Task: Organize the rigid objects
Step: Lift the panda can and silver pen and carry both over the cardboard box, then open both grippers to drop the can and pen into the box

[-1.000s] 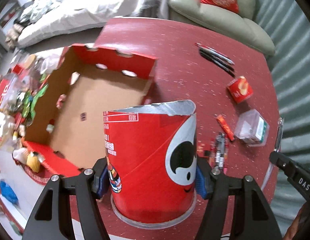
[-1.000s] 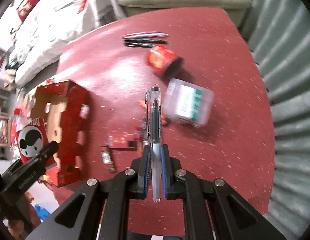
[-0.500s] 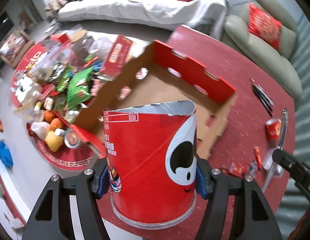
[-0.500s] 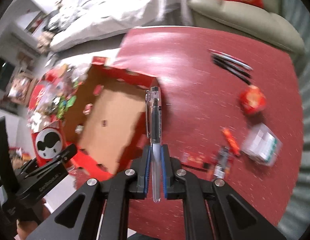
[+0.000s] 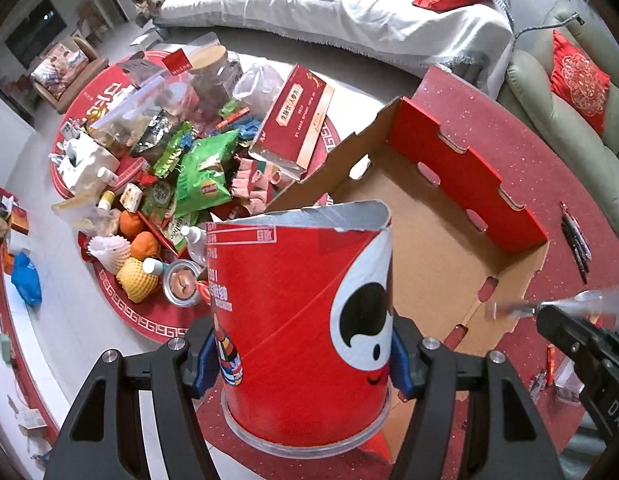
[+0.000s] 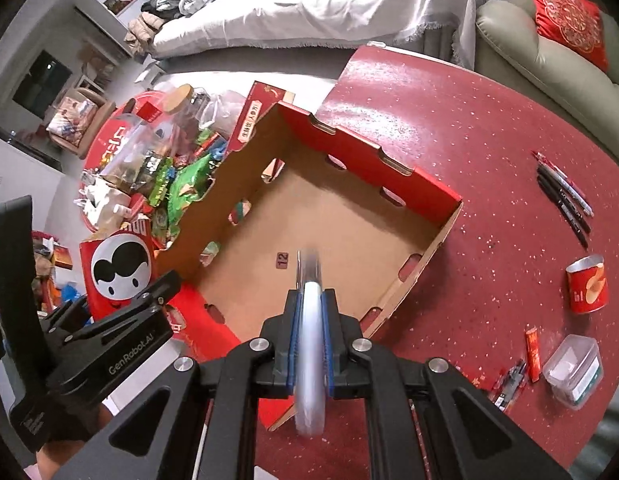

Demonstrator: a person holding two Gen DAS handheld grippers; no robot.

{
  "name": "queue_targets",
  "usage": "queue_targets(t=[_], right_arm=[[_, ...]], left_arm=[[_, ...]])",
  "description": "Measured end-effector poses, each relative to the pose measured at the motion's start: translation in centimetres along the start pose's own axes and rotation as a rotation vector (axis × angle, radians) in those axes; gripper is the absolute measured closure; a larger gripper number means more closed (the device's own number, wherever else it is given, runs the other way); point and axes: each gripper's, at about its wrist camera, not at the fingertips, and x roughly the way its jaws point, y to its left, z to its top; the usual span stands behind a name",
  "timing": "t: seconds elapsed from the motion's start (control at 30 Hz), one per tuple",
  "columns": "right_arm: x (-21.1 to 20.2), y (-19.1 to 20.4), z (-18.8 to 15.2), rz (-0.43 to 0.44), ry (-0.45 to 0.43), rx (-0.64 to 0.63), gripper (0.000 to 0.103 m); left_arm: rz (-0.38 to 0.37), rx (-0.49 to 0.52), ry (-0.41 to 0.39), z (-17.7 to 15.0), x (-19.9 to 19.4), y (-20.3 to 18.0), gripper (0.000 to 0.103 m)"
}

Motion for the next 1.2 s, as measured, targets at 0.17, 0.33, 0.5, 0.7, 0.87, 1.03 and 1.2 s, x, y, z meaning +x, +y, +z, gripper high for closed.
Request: queue_targets(t=[0.17,0.33,0.5,0.7,0.87,1.03,1.2], right_arm=[[0.8,-1.3,0.6,-0.010,0.020,0.030,0.092],[1.1,-2.2,1.5,-0.023,0.021,0.039,0.092],[2.5,-1.5,2.7,-0.026,0.033,0.019,0.092],[3.4,-1.5,2.7,-0.042,0.055,0.012,0.092],[3.4,-3.0,2.1,-0.055,0.068,0.049,0.092],[3.1,-4.8,1.4,-0.015,0.103,0.095,0.086],[1.4,-6.3,0.5,0.057,0.040,0.145,0.001]], left_arm=[[-0.017,-0.008,0.022,0.5,1.3,-0.1,0.033],[-0.014,0.004,0.030,1.2,2.6,-0.7,0.033],[0.001,0.024,0.046,1.8,4.0,-1.6,0.033],[-0.011,0.040,0.079,2.0,5.9,-2.5,0.033],[-0.025,0.054,0.111,1.6,7.9,-3.4,0.033],[-0.112,0.020,0.176,1.1,9.6,-3.4,0.019],[-0.118,0.054,0.102,1.0,9.1,-3.9,0.000]])
